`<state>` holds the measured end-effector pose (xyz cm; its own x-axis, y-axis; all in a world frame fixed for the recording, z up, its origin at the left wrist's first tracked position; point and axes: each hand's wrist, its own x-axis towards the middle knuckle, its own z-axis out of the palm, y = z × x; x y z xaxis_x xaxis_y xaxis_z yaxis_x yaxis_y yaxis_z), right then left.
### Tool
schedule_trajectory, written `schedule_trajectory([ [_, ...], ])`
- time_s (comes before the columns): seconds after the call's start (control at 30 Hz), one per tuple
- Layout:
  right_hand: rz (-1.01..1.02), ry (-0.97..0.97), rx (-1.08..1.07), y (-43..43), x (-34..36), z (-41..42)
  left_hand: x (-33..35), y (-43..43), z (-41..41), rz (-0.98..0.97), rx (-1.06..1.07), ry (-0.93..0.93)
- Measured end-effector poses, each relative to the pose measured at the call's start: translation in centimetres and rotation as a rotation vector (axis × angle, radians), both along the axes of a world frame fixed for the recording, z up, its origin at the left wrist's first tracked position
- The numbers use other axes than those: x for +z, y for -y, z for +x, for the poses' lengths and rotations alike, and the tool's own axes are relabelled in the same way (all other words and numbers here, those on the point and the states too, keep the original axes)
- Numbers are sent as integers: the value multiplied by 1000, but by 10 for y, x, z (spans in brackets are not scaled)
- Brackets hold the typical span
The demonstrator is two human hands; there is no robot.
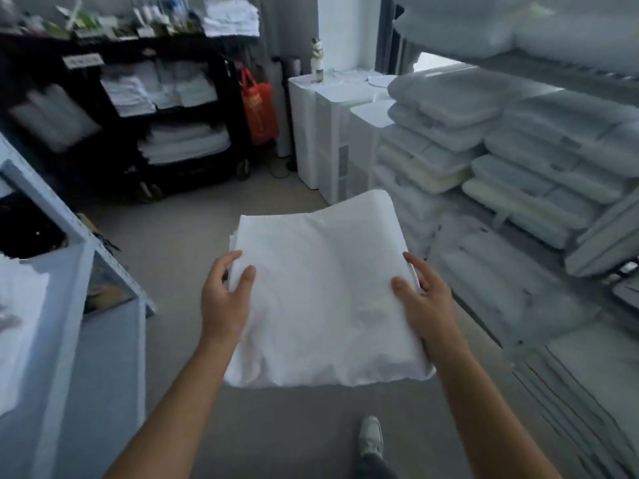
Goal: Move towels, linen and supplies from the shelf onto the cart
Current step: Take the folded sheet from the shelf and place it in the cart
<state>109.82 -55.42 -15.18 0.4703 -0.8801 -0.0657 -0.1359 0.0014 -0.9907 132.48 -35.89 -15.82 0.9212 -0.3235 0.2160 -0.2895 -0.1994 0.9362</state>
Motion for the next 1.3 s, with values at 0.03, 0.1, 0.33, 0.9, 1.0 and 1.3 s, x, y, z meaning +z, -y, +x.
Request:
schedule_trajectory([
  [0.03, -2, 4, 24, 13, -2, 20, 0, 7, 14, 1, 23, 1],
  [0.1, 4, 6, 70, 42, -5, 60, 1, 25, 43, 7, 68, 3],
  [0.33, -3, 3, 244, 114, 9, 204, 9, 62, 143, 37, 233, -29],
  [0.9, 57, -42, 368, 169, 5, 629, 13, 104, 535, 109, 346, -47],
  [1.0, 85, -29, 353, 187, 5, 690, 19, 125, 598, 106, 328, -30],
  [1.3, 117, -27, 439, 277, -29, 891, -2, 206, 776, 170, 392, -66],
])
